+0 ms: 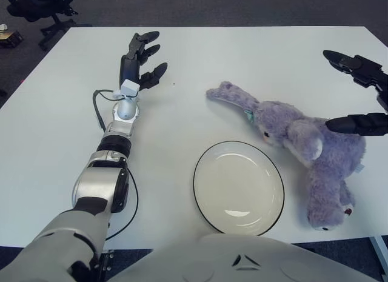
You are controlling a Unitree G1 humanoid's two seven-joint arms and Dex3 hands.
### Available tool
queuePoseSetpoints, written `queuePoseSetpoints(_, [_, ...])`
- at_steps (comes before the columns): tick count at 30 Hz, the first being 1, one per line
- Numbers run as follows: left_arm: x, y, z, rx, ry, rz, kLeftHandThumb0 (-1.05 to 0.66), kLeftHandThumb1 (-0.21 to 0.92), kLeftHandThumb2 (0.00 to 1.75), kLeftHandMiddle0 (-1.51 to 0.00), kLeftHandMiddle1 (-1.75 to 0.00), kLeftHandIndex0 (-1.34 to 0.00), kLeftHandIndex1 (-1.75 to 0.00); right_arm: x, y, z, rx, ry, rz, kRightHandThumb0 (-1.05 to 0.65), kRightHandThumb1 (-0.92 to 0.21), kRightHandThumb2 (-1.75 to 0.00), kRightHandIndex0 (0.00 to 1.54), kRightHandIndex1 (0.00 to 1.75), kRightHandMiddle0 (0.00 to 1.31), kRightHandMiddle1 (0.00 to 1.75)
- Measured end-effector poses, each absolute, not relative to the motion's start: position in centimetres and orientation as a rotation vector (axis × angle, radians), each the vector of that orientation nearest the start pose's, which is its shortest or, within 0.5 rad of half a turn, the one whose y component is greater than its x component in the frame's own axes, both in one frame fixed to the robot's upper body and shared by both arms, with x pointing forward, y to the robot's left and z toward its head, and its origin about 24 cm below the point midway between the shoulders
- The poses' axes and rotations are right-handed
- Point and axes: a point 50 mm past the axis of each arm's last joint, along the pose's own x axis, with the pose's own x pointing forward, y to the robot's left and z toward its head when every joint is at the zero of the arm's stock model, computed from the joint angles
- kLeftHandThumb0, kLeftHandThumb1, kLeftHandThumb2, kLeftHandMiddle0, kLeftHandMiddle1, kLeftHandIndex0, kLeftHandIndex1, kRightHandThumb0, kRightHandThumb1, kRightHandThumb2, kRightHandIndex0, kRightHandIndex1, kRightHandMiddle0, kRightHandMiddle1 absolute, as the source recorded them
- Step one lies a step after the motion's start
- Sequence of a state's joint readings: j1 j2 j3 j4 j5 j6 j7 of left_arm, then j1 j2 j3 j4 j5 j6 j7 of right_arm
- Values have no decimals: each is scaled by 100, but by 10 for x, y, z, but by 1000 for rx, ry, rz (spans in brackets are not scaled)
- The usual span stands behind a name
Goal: Put the doll into the plate.
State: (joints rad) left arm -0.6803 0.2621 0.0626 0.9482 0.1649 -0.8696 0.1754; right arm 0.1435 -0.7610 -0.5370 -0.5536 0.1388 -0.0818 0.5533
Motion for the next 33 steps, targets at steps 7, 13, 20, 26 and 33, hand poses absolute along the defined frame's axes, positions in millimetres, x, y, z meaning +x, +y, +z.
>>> queuePoseSetpoints(7, [350,185,121,319,-617,47,-36,92,33,-74,-20,-32,-76,182,-259,232,-955,-371,329,-90,-91,-1,31,0,31,1])
queuePoseSetpoints(13, [350,186,121,319,-615,48,-37,92,33,-76,-18,-34,-73,175,-259,236,-959,-308,347,-91,-92,-1,32,0,31,1])
queuePoseSetpoints(20, [350,189,121,304,-608,52,-37,92,33,-77,-17,-34,-72,163,-257,239,-997,-208,376,-91,-92,-1,30,0,30,0])
queuePoseSetpoints(26, [350,190,120,294,-597,49,-37,92,33,-77,-16,-35,-71,157,-253,240,-1035,-175,373,-87,-90,0,29,0,29,0])
queuePoseSetpoints(33, [351,189,120,293,-594,45,-37,92,33,-77,-16,-35,-70,153,-248,239,-1067,-160,377,-86,-91,-1,29,0,30,1])
